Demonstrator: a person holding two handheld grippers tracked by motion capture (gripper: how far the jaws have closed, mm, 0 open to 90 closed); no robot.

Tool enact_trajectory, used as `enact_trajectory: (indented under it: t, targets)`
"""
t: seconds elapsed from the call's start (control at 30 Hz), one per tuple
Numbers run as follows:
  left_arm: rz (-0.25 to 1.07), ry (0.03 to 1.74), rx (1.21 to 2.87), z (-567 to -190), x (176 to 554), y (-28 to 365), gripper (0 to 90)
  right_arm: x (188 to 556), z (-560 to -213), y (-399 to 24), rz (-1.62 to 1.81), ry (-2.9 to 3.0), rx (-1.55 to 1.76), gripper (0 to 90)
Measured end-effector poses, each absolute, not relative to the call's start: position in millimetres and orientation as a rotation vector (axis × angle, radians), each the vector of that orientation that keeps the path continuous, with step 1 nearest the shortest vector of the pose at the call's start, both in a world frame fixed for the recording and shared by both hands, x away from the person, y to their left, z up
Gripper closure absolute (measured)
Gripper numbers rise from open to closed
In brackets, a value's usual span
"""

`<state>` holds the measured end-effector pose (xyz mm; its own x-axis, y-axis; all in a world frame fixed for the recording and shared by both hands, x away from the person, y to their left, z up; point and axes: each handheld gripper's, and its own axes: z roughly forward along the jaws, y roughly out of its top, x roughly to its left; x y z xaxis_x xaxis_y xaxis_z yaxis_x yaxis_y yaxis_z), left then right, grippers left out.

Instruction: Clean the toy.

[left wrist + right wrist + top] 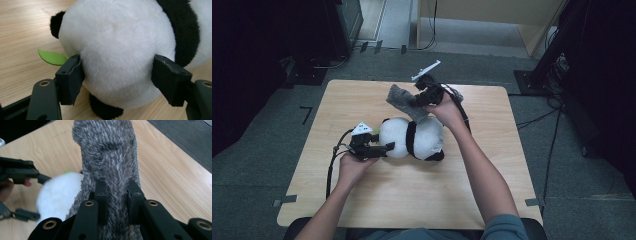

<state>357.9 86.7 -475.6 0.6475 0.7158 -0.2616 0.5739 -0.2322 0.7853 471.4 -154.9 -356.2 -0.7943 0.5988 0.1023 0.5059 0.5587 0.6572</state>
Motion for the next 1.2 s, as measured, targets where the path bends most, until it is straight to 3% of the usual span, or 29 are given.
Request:
enact_trajectory:
  t: [0.23, 0.43, 1.2]
  targets:
    - [0.191, 1.013, 1.923, -475.1, 358.4, 86.4, 28.3, 471.8, -367.8, -119.7, 1.029, 2.730, 0.878, 76.0]
    - [0.191, 1.015, 1.920, -475.1, 358.4, 86.2, 28.3, 473.1, -378.6, -114.5, 0.958, 2.777, 0.876, 75.9]
    - [0.189, 1.020, 1.912, -475.3, 358.6, 85.9, 28.1, 473.9, -374.1, -207.2, 0.894, 2.681, 1.061, 76.0]
